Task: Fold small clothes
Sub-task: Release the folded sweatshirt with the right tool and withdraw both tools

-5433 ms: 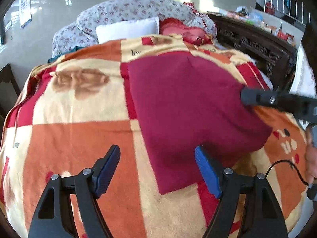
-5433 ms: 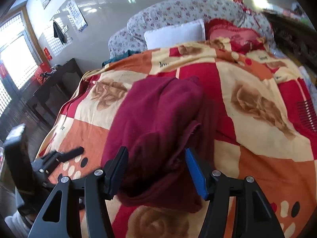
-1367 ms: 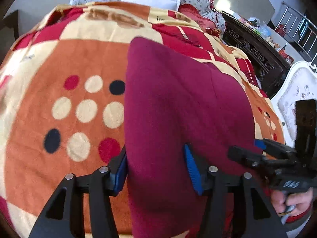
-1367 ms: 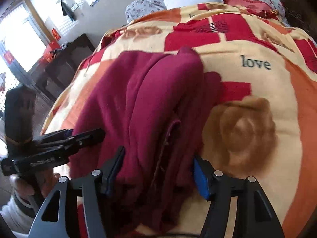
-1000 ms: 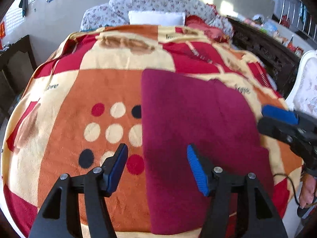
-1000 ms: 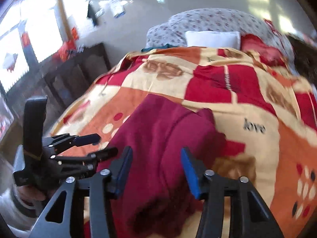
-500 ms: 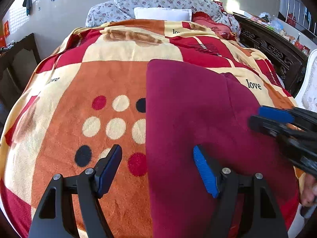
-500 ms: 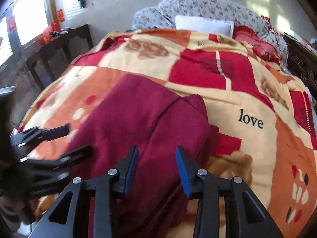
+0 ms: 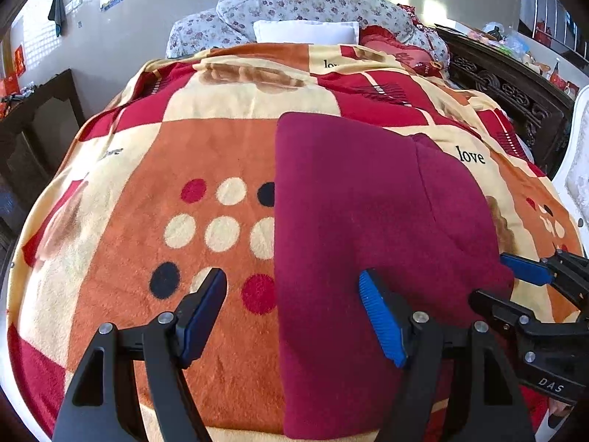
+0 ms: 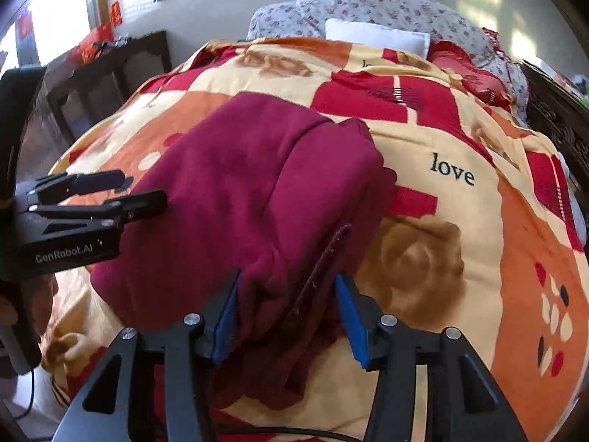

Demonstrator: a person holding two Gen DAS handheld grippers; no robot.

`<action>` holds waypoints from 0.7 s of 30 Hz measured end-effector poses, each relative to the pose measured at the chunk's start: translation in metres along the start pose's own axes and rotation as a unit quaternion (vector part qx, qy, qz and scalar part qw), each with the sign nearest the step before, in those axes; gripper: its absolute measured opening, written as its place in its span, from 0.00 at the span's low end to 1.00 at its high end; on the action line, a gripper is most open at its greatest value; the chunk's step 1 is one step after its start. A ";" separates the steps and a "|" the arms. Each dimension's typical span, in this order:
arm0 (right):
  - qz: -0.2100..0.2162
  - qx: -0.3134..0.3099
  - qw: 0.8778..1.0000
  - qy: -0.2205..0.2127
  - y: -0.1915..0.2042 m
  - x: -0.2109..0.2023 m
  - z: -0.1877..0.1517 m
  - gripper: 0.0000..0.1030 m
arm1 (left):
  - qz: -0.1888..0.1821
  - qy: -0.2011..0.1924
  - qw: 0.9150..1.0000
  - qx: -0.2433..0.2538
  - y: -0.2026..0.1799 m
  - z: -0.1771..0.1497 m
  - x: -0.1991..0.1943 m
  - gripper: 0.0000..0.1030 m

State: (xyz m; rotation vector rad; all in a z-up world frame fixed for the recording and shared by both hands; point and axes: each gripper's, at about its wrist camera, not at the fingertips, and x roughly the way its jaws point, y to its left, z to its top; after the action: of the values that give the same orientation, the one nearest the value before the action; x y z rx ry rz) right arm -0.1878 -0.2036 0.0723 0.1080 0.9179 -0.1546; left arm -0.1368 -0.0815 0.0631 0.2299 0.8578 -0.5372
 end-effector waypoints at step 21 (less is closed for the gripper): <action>-0.035 0.096 0.992 -0.081 0.014 -0.065 0.006 0.83 | 0.035 -0.099 0.994 -0.042 0.008 -0.010 -0.070 0.88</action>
State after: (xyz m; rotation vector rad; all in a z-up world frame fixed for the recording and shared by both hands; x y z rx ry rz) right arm -0.2198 -0.1854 0.1279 0.2378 0.7444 -0.3128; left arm -0.1759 -0.0457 0.1105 0.1271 0.6758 -0.4484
